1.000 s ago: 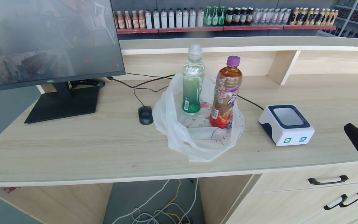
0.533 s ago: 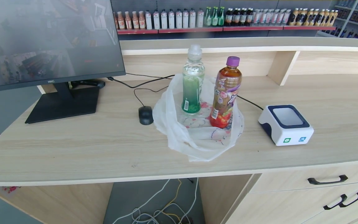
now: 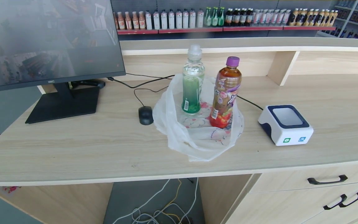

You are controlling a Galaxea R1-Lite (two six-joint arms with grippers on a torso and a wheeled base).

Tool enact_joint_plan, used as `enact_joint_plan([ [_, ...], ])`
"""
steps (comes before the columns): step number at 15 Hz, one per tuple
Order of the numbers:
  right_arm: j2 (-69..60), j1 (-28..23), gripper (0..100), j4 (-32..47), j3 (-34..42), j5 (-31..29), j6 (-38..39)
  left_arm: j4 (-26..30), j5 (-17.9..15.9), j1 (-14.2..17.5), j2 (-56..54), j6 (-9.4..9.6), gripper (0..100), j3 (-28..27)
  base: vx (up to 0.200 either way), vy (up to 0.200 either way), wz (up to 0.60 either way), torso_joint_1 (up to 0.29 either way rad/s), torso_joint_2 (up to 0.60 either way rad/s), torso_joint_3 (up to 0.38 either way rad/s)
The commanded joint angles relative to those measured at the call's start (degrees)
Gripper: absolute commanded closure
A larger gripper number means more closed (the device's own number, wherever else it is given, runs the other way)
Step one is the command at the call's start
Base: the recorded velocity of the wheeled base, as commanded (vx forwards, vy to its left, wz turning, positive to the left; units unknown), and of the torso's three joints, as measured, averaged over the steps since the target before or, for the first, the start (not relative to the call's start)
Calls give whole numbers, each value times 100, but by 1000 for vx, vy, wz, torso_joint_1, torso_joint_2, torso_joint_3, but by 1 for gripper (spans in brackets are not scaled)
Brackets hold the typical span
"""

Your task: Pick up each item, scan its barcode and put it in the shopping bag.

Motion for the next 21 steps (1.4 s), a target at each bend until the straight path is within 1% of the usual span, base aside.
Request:
enact_joint_plan([
  [1, 322, -918, 0, -4, -4, 0, 0, -1, -4, 4, -2, 10, 0, 0, 0, 0, 0, 0, 0, 0],
  [2, 480, -1419, 0, -4, -4, 0, 0, -1, -4, 4, -2, 10, 0, 0, 0, 0, 0, 0, 0, 0],
  [3, 603, -2157, 0, -22, 48, 53, 9, -1, 5, -5, -2, 10, 0, 0, 0, 0, 0, 0, 0, 0],
  [4, 568, -2237, 0, -31, 84, 141, -26, -1, -4, -5, -2, 10, 0, 0, 0, 0, 0, 0, 0, 0],
  [6, 243, -2228, 0, -39, 84, 167, -44, -1, -4, 4, -2, 10, 0, 0, 0, 0, 0, 0, 0, 0],
  [10, 234, -2237, 0, -31, 84, 167, 44, -1, 5, 4, -2, 1, 0, 0, 0, 0, 0, 0, 0, 0],
  [11, 155, -2360, 0, -31, 84, 176, 9, -1, -4, 4, -2, 1, 0, 0, 0, 0, 0, 0, 0, 0],
  [12, 111, -2755, 0, -31, 84, 176, -17, -1, -4, 4, -2, 1, 0, 0, 0, 0, 0, 0, 0, 0],
  [13, 94, -2755, 0, -31, 84, 176, -17, -1, -4, 4, -2, 1, 0, 0, 0, 0, 0, 0, 0, 0],
  [15, -232, -2535, 0, -31, 84, 176, 9, -1, 5, 4, -2, -7, 0, 0, 0, 0, 0, 0, 0, 0],
  [19, -232, -2535, 0, -31, 84, 185, 44, -1, 5, 4, -2, -16, 0, 0, 0, 0, 0, 0, 0, 0],
  [21, -232, -2535, 0, -31, 84, 185, 53, -1, 5, 4, -2, -7, 0, 0, -200, 0, 0, -2, 2, 2],
])
